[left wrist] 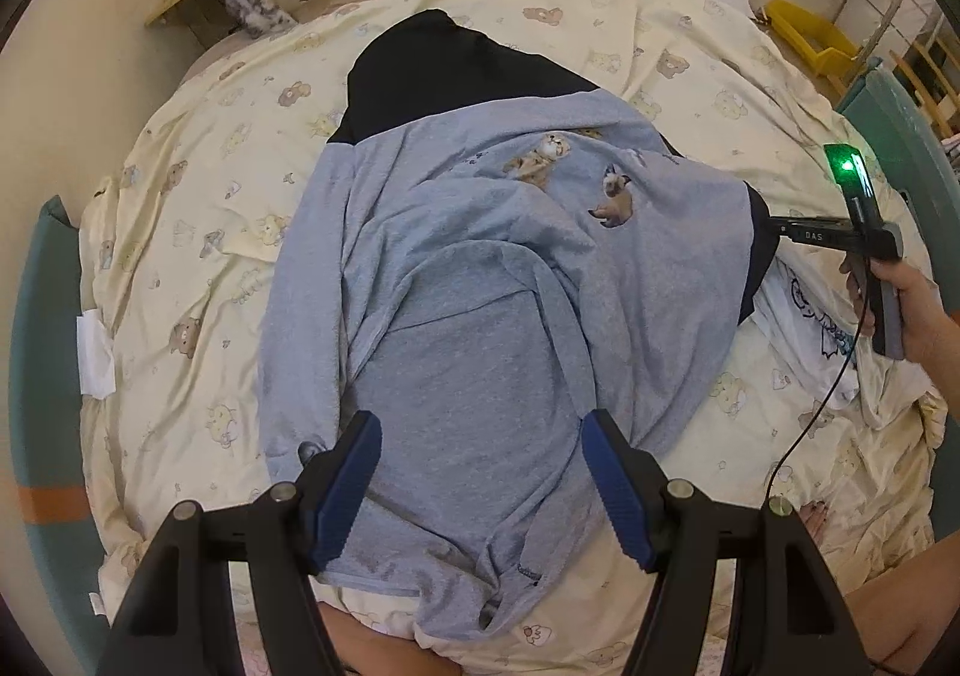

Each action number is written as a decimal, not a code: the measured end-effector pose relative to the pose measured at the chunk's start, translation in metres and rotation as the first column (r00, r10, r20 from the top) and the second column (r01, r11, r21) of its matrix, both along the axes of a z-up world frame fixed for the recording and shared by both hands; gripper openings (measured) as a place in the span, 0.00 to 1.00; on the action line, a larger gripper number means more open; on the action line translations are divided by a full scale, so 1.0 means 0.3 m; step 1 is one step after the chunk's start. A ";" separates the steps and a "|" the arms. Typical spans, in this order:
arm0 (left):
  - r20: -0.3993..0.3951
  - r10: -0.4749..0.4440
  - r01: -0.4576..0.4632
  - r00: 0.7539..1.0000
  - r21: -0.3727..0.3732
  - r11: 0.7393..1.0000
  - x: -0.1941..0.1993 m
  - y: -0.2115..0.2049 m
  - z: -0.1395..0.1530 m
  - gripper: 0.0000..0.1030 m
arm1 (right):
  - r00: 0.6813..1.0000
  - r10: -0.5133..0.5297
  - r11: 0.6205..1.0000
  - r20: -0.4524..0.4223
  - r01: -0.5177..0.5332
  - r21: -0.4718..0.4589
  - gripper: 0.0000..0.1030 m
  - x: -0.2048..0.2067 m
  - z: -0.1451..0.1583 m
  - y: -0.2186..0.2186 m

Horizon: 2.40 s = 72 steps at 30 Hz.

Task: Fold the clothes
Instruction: 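Grasp the black-trimmed shirt edge with the right gripper, then lift and flick the shirt edge outward with the right gripper to spread it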

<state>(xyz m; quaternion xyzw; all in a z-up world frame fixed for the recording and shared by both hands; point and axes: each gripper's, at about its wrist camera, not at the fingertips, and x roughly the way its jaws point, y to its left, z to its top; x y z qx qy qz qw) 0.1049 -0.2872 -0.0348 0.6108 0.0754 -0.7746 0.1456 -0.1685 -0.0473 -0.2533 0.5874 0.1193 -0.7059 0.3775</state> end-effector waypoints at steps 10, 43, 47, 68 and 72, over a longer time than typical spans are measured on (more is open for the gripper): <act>-0.006 0.012 -0.012 1.000 0.008 1.000 0.006 -0.019 0.002 0.68 | 0.990 -0.112 0.994 -0.087 0.112 -0.008 0.59 0.002 0.033 0.031; 0.027 -0.016 0.016 1.000 0.011 1.000 -0.022 -0.026 -0.036 0.68 | 0.725 -0.123 0.925 -0.678 0.330 0.185 0.15 -0.818 0.769 -0.237; 0.023 0.010 -0.011 1.000 0.036 0.999 -0.055 -0.045 -0.047 0.68 | 0.700 0.010 0.871 -0.714 0.344 0.350 0.36 -0.819 0.696 -0.325; -0.069 -0.059 0.062 0.996 0.055 0.997 -0.201 -0.219 -0.523 0.68 | 0.978 -0.016 0.989 -0.210 -0.016 -0.148 0.86 0.160 0.266 -0.044; -0.014 -0.166 0.166 0.986 -0.024 0.986 -0.227 -0.117 -0.602 0.68 | 0.985 -0.079 0.987 -0.152 0.056 -0.149 0.78 0.179 0.127 -0.016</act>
